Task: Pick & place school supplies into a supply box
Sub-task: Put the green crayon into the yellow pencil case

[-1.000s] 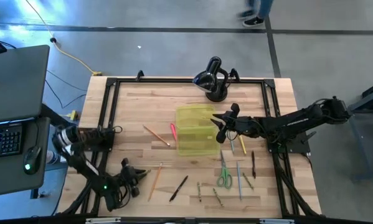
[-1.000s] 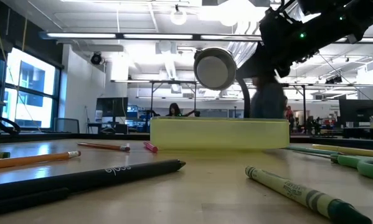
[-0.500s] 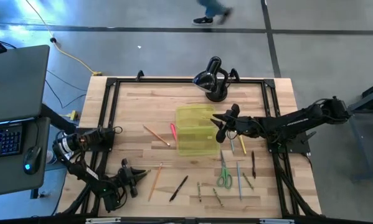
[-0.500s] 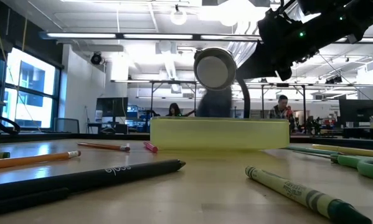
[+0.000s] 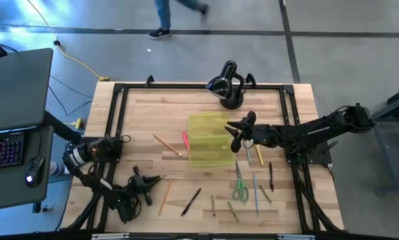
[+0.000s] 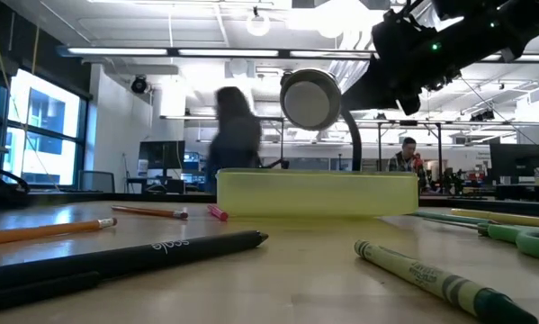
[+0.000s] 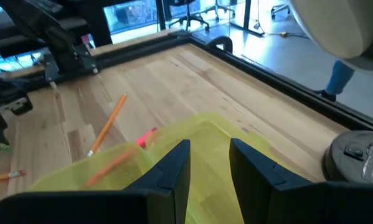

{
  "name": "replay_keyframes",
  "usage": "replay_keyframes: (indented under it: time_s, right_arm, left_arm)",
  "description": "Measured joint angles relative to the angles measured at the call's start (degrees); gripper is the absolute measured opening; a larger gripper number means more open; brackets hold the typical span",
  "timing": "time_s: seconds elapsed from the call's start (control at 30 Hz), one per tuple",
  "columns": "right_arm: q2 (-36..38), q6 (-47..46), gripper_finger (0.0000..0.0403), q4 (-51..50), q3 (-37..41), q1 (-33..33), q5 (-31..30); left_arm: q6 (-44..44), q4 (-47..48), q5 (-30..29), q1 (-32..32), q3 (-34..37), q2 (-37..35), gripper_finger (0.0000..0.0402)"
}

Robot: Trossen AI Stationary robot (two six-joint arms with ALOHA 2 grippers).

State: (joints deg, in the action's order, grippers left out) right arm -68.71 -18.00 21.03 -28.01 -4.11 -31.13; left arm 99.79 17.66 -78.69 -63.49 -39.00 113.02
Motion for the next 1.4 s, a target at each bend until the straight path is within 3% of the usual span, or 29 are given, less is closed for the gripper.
replay_keyframes:
  time_s: [0.3,0.47,0.57,0.63,0.83,0.93,1.0,1.13,1.27,1.4]
  right_arm:
    - [0.0,0.3,0.0092,0.7,0.0,0.0,-0.1]
    - [0.0,0.5,0.0092,0.7,0.0,0.0,-0.1]
    - [0.0,0.5,0.0092,0.7,0.0,0.0,-0.1]
    - [0.0,0.5,0.0092,0.7,0.0,0.0,-0.1]
    - [0.0,0.5,0.0092,0.7,0.0,0.0,-0.1]
    - [0.0,0.5,0.0092,0.4,0.0,0.0,0.1]
    - [0.0,0.5,0.0092,0.4,0.0,0.0,1.3]
    - [0.0,0.5,0.0092,0.4,0.0,0.0,2.7]
    - [0.0,0.2,0.0092,0.2,0.0,0.0,2.7]
    - [0.0,0.4,0.0092,-0.4,0.0,0.0,2.8]
  left_arm:
    - [-1.5,10.1,-3.8,10.8,-0.1,-10.7,0.0036]
    - [-10.6,7.5,1.7,15.9,-0.2,-17.7,0.0036]
    - [-22.7,-1.3,5.8,19.2,-0.2,-20.5,0.0036]
    - [-35.6,-10.9,10.2,21.9,-0.3,-21.6,0.0036]
    - [-79.2,-46.7,31.2,31.8,-0.4,-21.7,0.0043]
    - [-88.7,-52.6,36.9,37.3,-0.4,-21.6,0.0042]
    - [-90.1,-51.7,40.5,41.8,-0.4,-21.6,0.0038]
    - [-86.2,-52.3,54.4,51.0,-0.4,-19.0,0.0039]
    - [-86.0,-57.3,59.5,55.9,-1.0,-15.7,0.0042]
    - [-86.0,-56.1,65.7,58.3,-4.0,-12.1,0.0042]
